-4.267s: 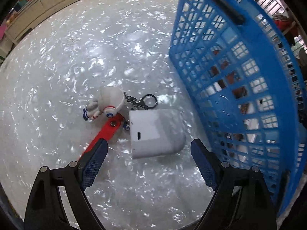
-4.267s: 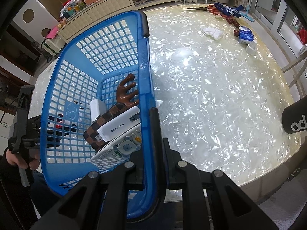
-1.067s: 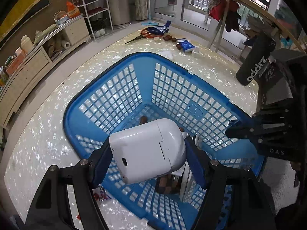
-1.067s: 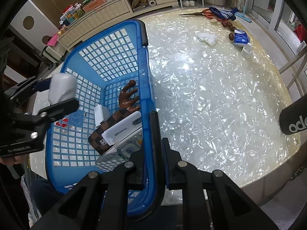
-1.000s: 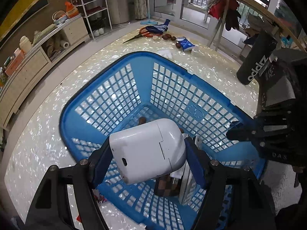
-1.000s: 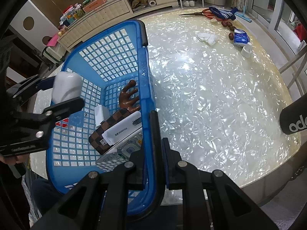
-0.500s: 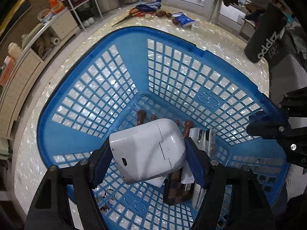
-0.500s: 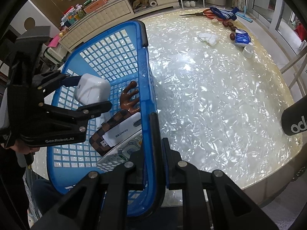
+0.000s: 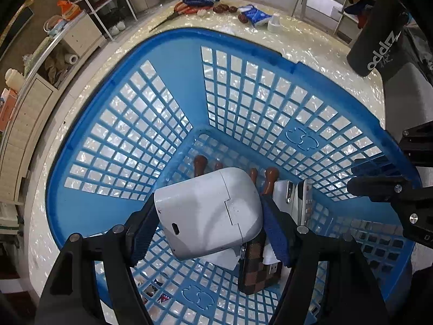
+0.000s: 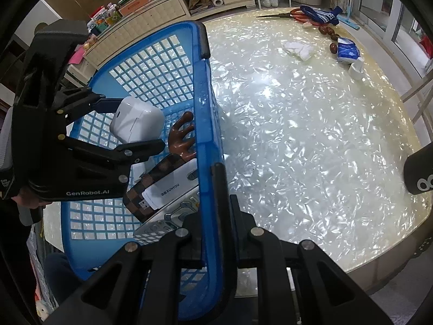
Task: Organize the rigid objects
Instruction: 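Carry the earbud case into the basket and open the left gripper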
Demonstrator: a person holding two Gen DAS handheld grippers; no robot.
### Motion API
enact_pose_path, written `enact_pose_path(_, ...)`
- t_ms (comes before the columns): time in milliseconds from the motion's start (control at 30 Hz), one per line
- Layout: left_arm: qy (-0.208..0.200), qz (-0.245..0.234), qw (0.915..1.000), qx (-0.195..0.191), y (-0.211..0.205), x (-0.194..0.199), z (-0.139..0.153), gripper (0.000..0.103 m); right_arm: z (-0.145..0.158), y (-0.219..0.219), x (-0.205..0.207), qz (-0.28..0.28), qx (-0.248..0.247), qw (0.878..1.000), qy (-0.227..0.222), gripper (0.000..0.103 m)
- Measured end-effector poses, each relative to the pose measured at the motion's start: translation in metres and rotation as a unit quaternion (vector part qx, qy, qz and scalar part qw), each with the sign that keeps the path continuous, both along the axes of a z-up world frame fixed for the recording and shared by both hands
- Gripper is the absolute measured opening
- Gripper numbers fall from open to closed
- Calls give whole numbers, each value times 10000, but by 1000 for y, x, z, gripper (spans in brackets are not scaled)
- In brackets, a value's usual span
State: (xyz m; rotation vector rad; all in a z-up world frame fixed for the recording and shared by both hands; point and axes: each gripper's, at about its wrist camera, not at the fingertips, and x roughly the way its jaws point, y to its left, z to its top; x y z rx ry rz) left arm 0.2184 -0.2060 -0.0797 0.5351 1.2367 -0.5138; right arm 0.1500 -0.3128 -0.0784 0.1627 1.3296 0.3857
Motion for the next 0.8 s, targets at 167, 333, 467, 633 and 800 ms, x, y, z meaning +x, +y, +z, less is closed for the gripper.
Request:
enact_pose_path(167, 85, -142, 9996, 248, -6, -1, -6, 76, -4, -3, 1, -32, 64, 10000, 29, 13)
enact_pose_path(333, -9, -147, 9994, 308, -7, 0, -5, 79, -5, -3, 2, -25, 80, 10000, 24, 13)
enact_pose_path(467, -192, -70, 9995, 251, -8, 0, -1, 86, -6, -5, 1, -42, 108, 9999, 29, 13)
enact_pose_path(633, -359, 70, 9991, 206, -2, 6, 11, 87, -5, -6, -3, -47, 126, 9999, 37, 13)
enact_pose_path(800, -604, 266, 9978, 104, 13, 11, 41, 87, -4, -6, -4, -49, 132, 9999, 27, 13)
